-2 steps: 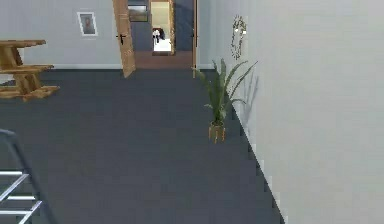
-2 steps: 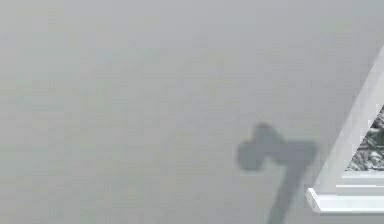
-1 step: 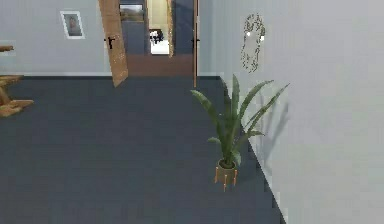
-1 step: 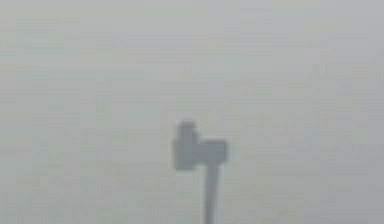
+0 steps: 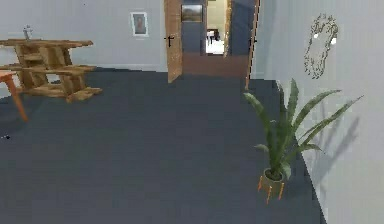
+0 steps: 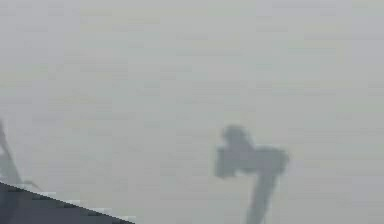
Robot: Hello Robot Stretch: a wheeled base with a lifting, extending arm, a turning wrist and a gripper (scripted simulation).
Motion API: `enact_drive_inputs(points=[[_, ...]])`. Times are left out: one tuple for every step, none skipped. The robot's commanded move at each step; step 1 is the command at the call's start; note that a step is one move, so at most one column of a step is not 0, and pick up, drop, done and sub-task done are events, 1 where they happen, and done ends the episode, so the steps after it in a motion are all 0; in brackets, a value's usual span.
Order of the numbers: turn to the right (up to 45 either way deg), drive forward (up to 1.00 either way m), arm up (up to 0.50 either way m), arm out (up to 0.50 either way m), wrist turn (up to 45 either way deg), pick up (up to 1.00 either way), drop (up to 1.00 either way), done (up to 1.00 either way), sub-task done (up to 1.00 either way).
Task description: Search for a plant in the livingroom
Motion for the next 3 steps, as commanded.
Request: enact_drive_inputs(points=[[0.0, 0.45, 0.0, 0.0, 0.0, 0.0, 0.0, 0.0, 0.0], [36.0, 0.0, 0.0, 0.0, 0.0, 0.0, 0.0, 0.0, 0.0], [0.0, 0.0, 0.0, 0.0, 0.0, 0.0, 0.0, 1.0, 0.0]])
